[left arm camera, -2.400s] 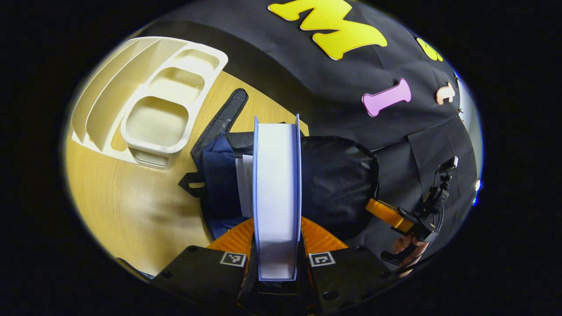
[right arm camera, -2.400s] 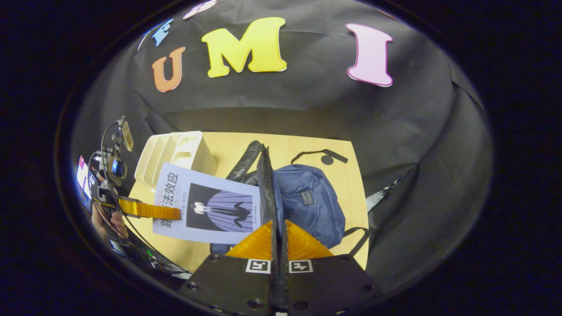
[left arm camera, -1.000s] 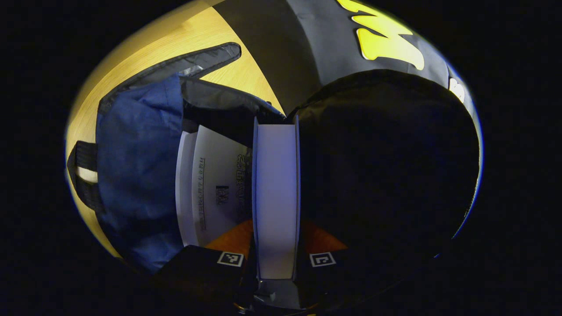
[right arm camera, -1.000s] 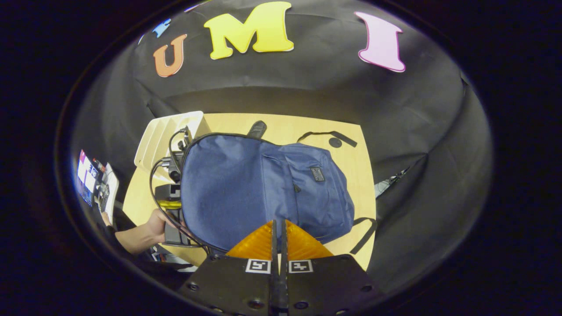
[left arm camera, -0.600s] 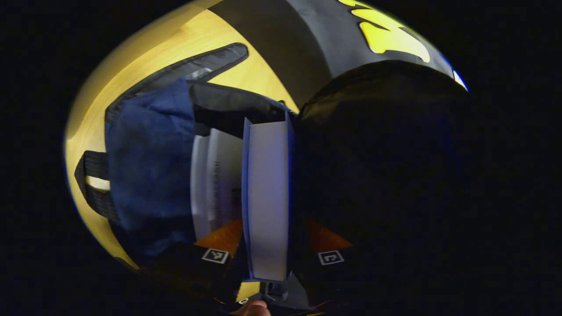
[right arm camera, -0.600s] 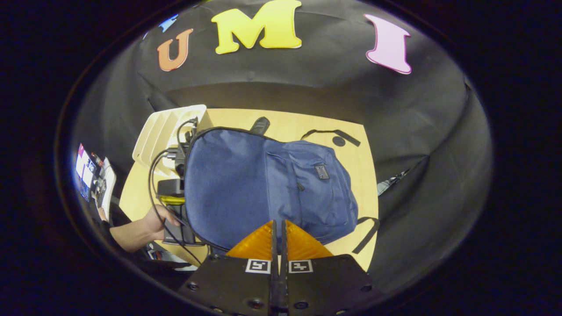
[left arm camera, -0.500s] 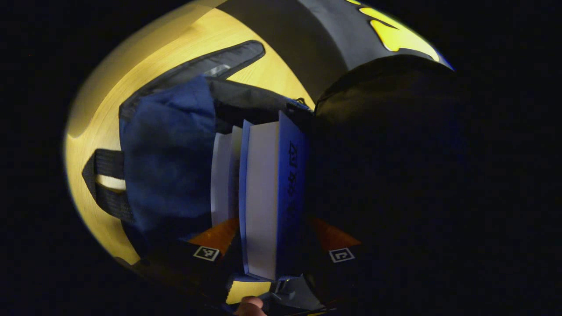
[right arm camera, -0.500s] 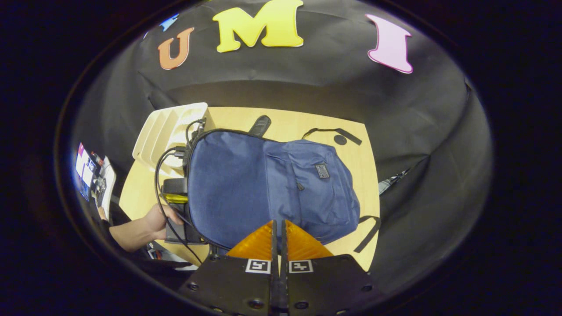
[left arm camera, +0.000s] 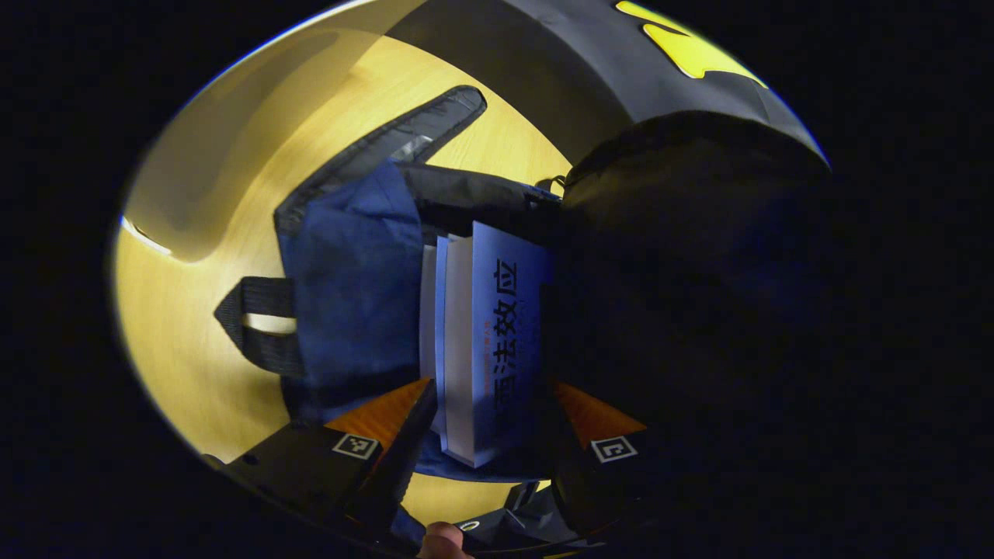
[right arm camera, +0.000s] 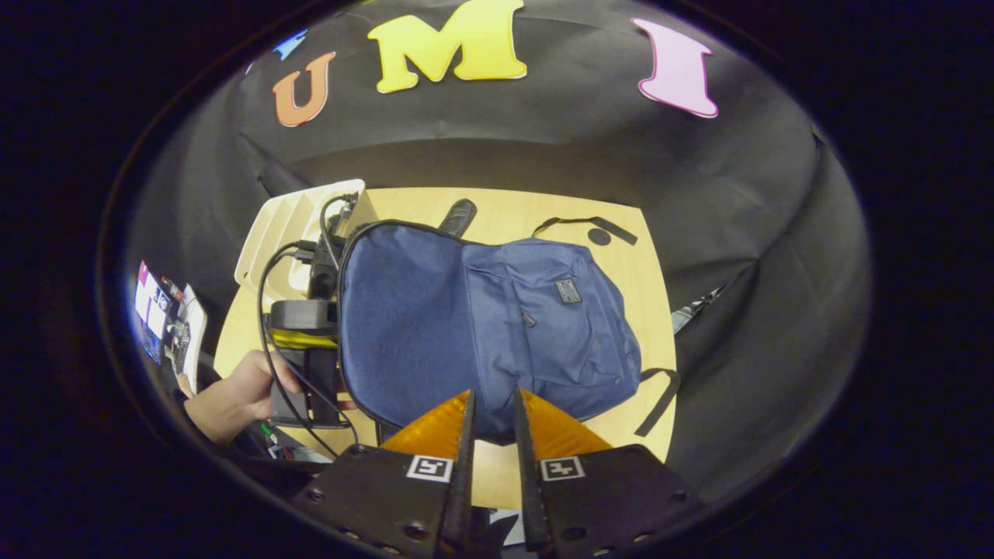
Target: Open the schoolbag, grab two books from the bookshelf and put them into the schoolbag.
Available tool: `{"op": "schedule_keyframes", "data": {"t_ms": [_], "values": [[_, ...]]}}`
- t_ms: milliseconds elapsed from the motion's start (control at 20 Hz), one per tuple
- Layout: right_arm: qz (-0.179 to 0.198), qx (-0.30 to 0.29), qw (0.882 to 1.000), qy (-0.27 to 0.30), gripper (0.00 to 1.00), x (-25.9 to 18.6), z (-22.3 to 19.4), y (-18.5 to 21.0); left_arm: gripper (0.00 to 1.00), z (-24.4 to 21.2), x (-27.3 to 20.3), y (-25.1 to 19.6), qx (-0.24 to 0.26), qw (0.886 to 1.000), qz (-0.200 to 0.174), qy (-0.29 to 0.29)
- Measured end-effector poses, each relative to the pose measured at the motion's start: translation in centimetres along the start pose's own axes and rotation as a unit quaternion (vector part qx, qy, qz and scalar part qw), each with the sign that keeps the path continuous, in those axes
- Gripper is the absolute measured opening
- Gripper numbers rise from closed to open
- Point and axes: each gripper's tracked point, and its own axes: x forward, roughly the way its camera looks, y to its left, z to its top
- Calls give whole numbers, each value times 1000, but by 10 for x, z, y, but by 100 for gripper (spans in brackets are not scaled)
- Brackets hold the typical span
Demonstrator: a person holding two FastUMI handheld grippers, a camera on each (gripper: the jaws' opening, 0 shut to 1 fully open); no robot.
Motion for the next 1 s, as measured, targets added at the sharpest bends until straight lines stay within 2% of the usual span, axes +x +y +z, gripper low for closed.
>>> {"op": "schedule_keyframes", "data": {"t_ms": [100,150,250,300,350,450,750,900,1000], "values": [[0,4,1000,-1,44,0,-1,0,84,2,-6,3,9,1000,14,-4],[-2,5,1000,-3,58,-1,-1,0,84,2,-10,4,14,1000,21,-8],[-2,7,1000,-11,76,-4,1,2,84,3,-20,12,21,999,44,-14],[-4,8,1000,-15,82,-5,2,2,84,4,-26,16,25,998,57,-18],[-4,11,1000,-18,93,-6,2,3,84,4,-31,18,29,997,67,-21],[-2,20,1000,-22,99,-6,1,6,84,6,-45,25,36,995,86,-29],[-8,28,999,-41,98,-13,-4,12,84,16,-103,53,84,981,154,-79],[-10,40,997,-66,98,-18,1,20,84,33,-147,61,122,963,194,-142],[-6,51,995,-81,98,-22,3,30,84,46,-178,53,158,946,208,-195]]}}
